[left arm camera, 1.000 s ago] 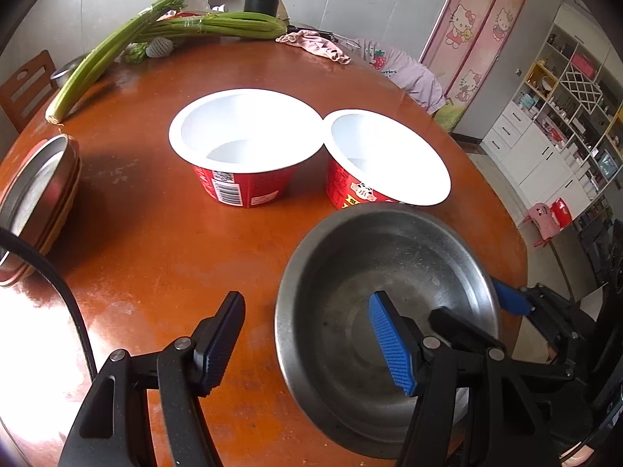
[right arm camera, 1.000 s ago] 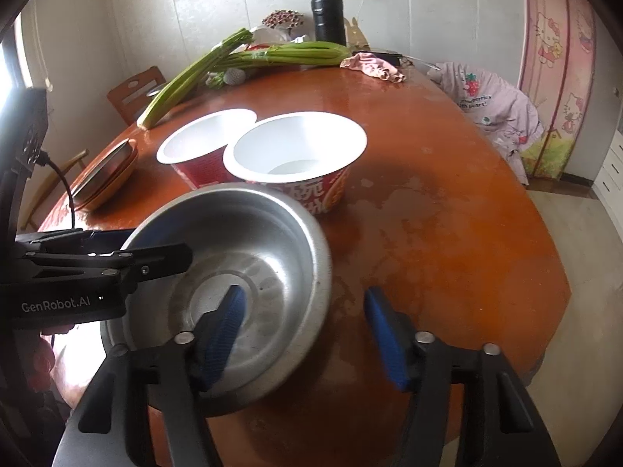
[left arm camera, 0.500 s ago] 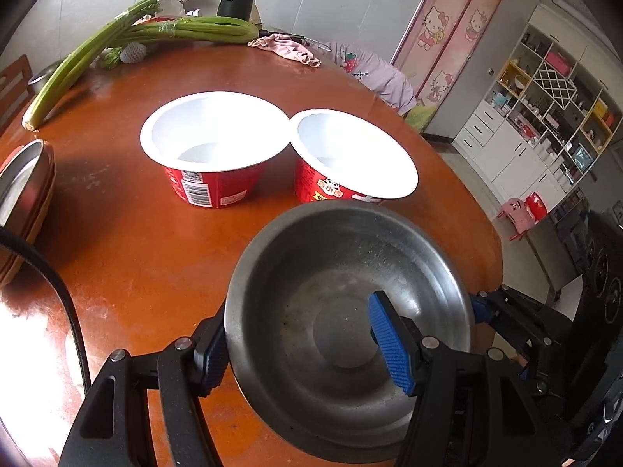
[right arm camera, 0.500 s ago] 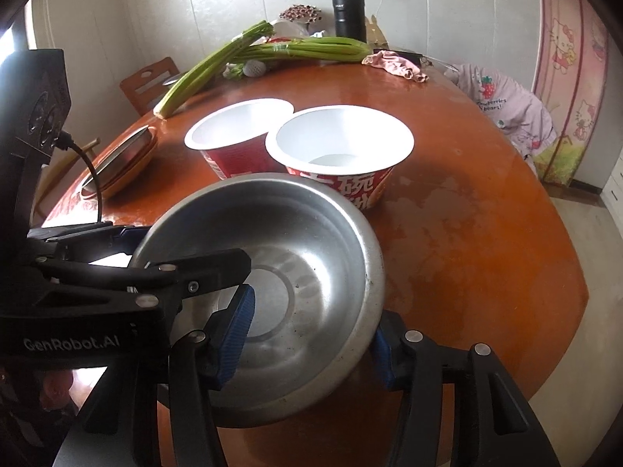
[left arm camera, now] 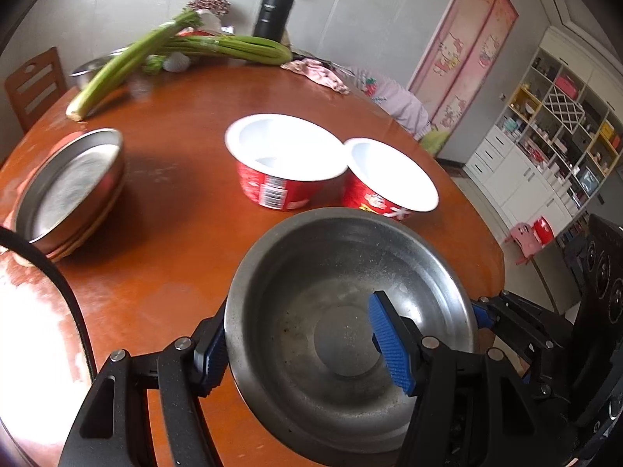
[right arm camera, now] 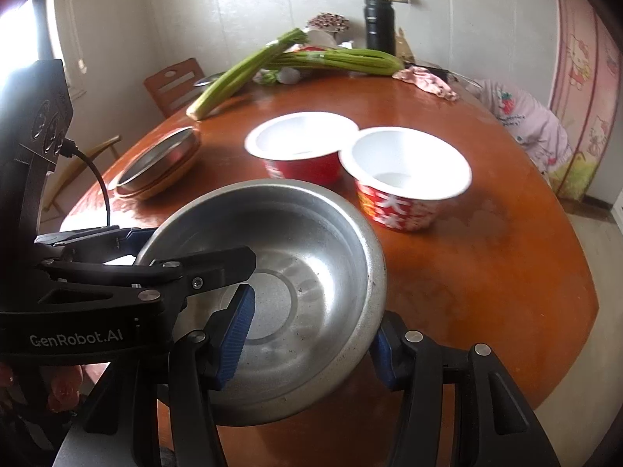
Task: Organize plates and bowls
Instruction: 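Carry the large steel bowl with the left tool across the table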
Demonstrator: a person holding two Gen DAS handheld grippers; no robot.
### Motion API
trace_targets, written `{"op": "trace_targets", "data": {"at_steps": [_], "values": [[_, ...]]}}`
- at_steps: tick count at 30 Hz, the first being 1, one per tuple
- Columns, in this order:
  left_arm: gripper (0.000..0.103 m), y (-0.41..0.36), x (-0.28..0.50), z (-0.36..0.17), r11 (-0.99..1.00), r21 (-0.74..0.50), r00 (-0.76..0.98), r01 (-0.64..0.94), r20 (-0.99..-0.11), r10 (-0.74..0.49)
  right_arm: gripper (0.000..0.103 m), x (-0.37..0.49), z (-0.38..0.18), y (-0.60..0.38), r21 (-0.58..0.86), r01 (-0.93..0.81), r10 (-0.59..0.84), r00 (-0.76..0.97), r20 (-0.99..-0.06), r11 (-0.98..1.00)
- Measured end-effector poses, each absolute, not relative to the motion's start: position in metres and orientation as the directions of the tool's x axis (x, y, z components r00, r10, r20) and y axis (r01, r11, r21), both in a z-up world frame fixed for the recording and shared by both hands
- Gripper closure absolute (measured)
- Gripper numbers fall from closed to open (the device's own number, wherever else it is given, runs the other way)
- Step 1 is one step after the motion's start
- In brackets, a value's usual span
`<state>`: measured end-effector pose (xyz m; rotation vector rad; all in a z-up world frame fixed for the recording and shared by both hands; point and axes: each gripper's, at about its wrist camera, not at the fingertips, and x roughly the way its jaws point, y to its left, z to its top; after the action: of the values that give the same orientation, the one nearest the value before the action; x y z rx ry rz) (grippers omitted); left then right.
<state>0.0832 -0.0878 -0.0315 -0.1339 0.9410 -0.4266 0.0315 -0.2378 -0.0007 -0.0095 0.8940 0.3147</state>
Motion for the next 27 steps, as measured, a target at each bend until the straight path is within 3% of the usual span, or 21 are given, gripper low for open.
{"op": "trace_targets", "data": {"at_steps": [27], "values": [[0.038, -0.057, 0.072, -0.044, 0.944, -0.244, 0.565, 0.225, -0.757, -0.33, 0.046, 0.033, -0.012, -0.193, 0.096, -0.327, 0.276, 0.563, -0.779, 0.94]]}}
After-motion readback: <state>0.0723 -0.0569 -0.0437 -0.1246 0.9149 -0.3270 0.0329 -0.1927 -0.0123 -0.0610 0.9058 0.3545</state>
